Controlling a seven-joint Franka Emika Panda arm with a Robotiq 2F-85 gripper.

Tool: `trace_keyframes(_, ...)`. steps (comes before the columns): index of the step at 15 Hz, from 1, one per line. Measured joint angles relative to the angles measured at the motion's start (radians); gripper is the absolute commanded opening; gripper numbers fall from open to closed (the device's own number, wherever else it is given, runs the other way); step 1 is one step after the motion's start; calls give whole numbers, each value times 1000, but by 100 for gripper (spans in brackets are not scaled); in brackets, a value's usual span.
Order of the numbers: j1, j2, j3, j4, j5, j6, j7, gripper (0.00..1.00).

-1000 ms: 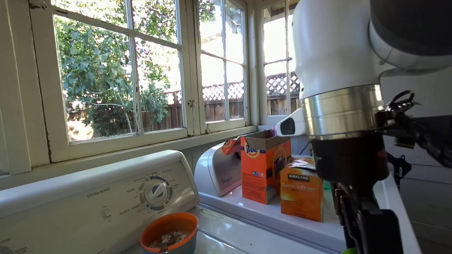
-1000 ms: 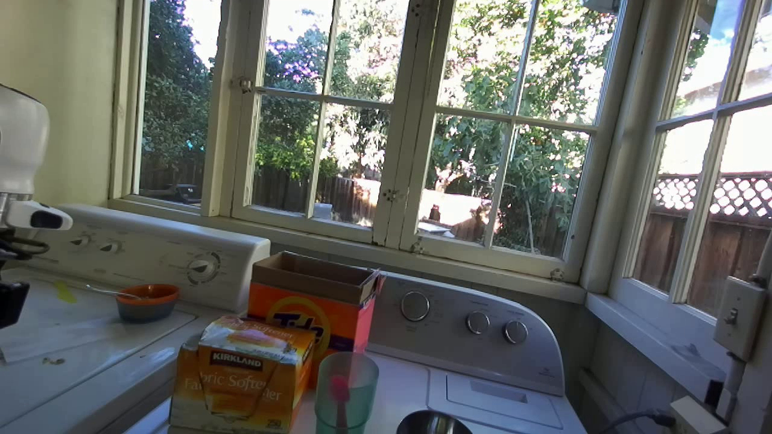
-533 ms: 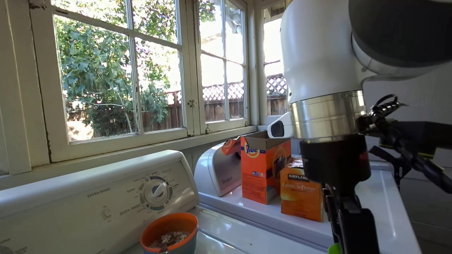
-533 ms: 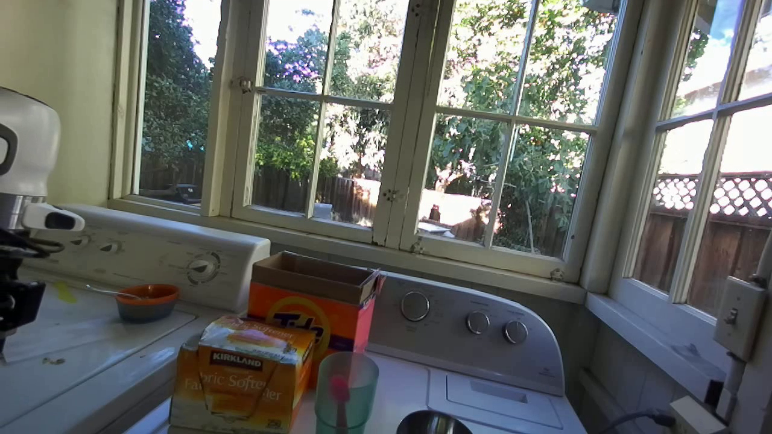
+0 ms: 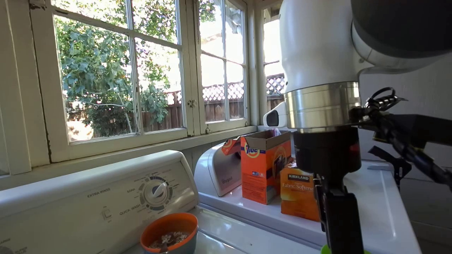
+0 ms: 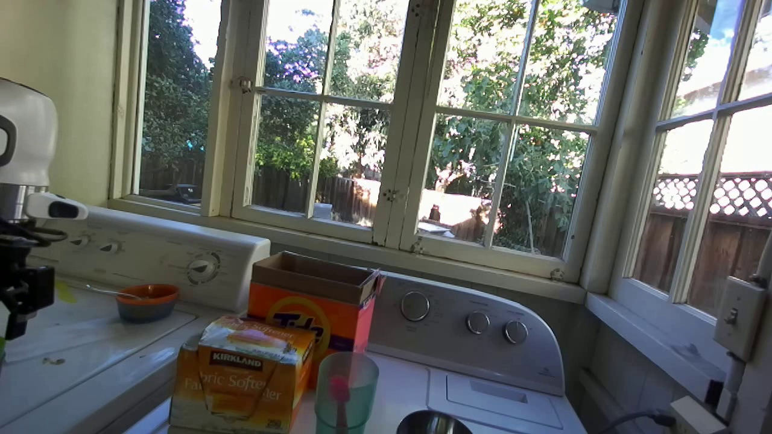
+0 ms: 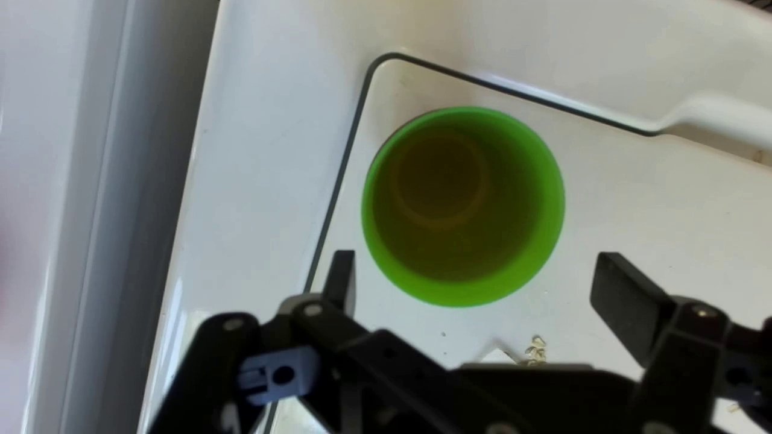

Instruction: Unstack the green and purple cups.

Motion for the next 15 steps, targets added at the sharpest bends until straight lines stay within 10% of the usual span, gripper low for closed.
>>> trace_keyframes(5,2,-31,16,-21,0,-5,0,96)
trace_keyframes(15,4,-31,26,-47,1,-21,-17,15)
